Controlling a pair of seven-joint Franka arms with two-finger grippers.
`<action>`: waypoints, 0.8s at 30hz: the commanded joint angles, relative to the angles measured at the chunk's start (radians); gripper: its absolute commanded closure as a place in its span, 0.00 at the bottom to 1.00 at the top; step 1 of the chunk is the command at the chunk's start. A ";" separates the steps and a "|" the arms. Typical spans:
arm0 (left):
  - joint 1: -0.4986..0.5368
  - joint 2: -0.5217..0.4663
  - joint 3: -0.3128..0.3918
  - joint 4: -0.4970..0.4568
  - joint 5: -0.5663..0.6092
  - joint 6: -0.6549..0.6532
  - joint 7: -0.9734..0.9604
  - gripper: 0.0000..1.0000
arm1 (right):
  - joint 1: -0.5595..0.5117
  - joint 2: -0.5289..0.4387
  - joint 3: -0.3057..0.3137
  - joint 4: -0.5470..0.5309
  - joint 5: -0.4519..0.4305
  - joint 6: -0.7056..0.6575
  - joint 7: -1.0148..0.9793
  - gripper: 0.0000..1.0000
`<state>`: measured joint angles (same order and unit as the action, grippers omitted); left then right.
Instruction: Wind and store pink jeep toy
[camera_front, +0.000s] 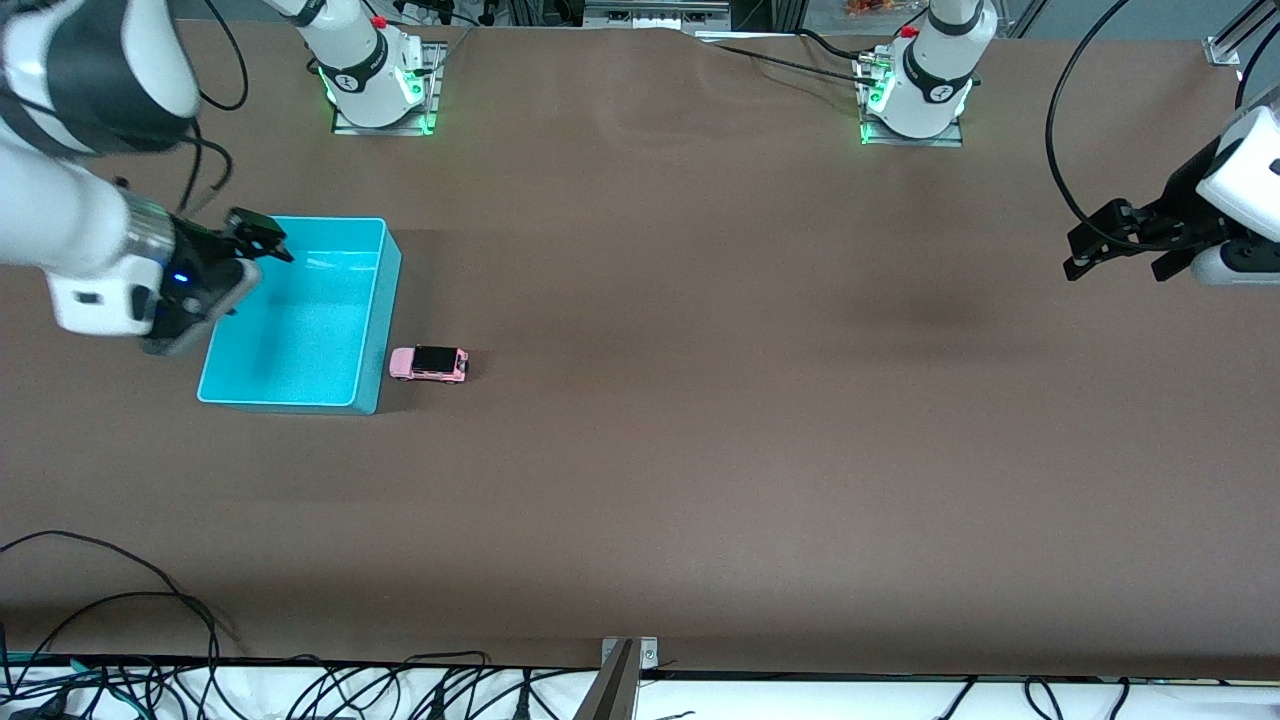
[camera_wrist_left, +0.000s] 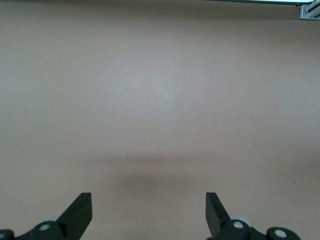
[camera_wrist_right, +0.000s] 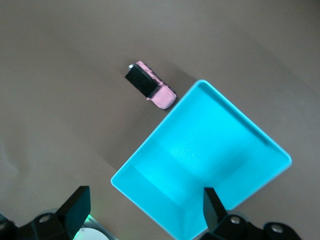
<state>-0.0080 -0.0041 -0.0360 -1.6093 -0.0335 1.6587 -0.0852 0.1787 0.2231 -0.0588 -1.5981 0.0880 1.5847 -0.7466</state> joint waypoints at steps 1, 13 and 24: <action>0.005 -0.031 0.019 -0.051 -0.017 0.015 0.012 0.00 | 0.011 0.076 0.017 0.000 0.016 0.052 -0.207 0.00; 0.002 -0.019 0.013 -0.038 0.006 0.015 0.010 0.00 | 0.047 0.121 0.089 -0.235 0.001 0.431 -0.435 0.00; 0.003 -0.017 0.016 -0.038 0.004 0.015 0.013 0.00 | 0.113 0.177 0.089 -0.370 -0.083 0.670 -0.436 0.00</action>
<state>-0.0037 -0.0135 -0.0233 -1.6417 -0.0334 1.6648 -0.0845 0.2887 0.3876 0.0333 -1.9217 0.0374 2.1815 -1.1587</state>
